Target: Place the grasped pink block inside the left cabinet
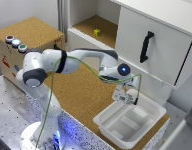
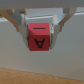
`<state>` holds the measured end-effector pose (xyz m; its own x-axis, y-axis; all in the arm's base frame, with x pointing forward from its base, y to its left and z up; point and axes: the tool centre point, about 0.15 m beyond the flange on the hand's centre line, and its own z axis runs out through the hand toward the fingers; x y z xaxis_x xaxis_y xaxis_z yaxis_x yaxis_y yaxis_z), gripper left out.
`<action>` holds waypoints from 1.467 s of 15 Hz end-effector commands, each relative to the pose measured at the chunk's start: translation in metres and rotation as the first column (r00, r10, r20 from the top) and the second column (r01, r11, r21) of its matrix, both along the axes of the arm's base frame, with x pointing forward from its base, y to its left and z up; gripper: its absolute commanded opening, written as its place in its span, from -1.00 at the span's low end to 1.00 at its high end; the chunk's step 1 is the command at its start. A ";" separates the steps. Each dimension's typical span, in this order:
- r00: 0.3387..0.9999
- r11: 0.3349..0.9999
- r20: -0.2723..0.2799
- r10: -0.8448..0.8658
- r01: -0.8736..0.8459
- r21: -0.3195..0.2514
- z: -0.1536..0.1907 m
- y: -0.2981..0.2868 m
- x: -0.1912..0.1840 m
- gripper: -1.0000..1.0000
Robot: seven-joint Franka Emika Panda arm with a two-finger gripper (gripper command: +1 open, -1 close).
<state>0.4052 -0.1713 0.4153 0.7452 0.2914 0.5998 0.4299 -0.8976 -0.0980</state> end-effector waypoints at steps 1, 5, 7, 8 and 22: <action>0.995 0.976 0.048 -0.093 0.100 -0.194 0.025 0.128 -0.009 -1.00; 0.998 0.978 0.051 -0.035 0.044 -0.206 0.046 0.191 0.010 -1.00; 0.998 0.987 0.069 0.012 -0.001 -0.163 0.055 0.218 0.027 -1.00; 0.997 0.987 0.064 0.033 -0.023 -0.160 0.057 0.233 0.038 -1.00; 0.905 0.881 0.200 -0.376 0.416 -0.227 0.094 0.359 0.183 -1.00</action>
<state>0.5182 0.1559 0.4794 0.6567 0.2388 0.7154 0.2969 -0.9538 0.0459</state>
